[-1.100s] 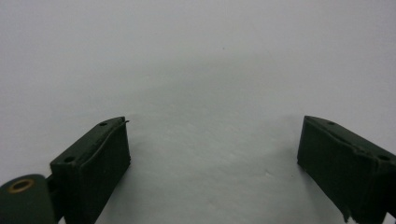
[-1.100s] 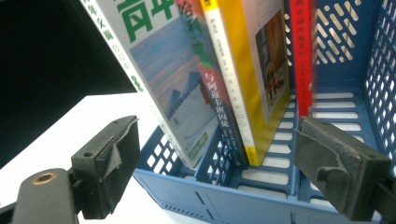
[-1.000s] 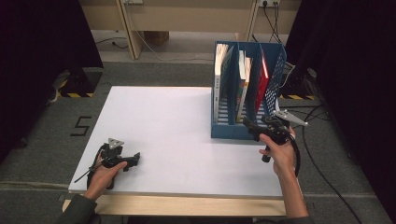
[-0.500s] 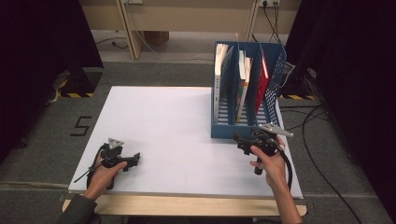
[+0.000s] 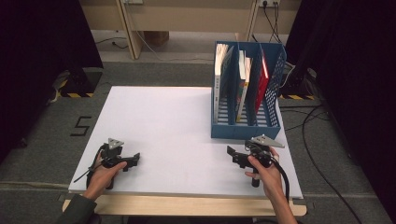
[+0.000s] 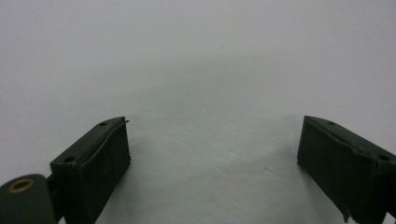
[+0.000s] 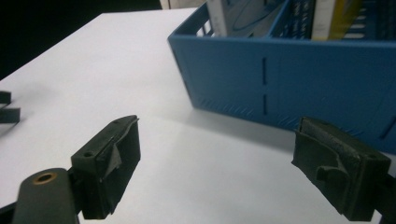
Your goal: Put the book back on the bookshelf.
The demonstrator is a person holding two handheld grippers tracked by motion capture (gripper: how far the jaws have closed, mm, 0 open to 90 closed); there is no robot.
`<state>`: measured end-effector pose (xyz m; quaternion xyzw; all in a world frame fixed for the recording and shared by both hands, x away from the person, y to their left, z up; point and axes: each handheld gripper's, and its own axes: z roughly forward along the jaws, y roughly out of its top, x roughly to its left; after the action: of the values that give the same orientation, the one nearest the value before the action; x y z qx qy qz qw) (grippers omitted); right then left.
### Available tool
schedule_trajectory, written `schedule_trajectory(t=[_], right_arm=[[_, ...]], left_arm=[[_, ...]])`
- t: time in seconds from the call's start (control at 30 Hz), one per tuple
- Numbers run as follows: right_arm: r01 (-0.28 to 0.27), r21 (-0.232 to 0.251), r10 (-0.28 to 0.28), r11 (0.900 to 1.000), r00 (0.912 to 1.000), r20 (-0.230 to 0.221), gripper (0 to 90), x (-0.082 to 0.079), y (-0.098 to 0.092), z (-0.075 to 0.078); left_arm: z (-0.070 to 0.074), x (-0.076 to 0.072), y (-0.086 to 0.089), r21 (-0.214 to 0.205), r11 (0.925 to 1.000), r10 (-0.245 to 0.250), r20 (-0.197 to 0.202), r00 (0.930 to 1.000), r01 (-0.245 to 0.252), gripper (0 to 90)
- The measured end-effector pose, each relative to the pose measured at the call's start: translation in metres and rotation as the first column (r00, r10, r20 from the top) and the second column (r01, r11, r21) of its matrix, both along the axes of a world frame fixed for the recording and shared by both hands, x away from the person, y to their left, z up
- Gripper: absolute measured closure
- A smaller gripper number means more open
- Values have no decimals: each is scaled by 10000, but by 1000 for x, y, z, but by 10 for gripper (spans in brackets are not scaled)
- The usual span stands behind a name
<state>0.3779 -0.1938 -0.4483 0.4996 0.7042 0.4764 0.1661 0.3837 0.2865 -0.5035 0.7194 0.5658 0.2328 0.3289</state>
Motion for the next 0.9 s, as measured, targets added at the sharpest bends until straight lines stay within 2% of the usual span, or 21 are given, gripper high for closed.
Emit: schedule_trajectory(t=[0.33,0.6,0.73,0.8,0.87,0.9], right_arm=[[-442,-629,416,9970,9982,-424,157,-13,7,-18],[-877,-1360,785,9868,9943,-720,158,-22,13,-36],[-1073,-1648,924,9805,9911,-954,158,-25,17,-44],[-1182,-1949,992,9737,9896,-1047,156,-26,20,-48],[-1201,-2458,1061,9618,9919,-695,151,-28,23,-51],[-1250,-2592,1102,9577,9914,-712,152,-29,24,-51]], left_arm=[[0,0,0,-43,10000,-13,35,10000,13,84],[0,0,0,-38,10000,-33,33,10000,33,83],[0,0,0,-27,10000,-58,25,10000,58,83],[0,0,0,-24,10000,-65,26,10000,65,83],[0,0,0,-5,10000,-66,27,10000,66,82],[0,0,1,-4,10000,-69,27,10000,69,82]])
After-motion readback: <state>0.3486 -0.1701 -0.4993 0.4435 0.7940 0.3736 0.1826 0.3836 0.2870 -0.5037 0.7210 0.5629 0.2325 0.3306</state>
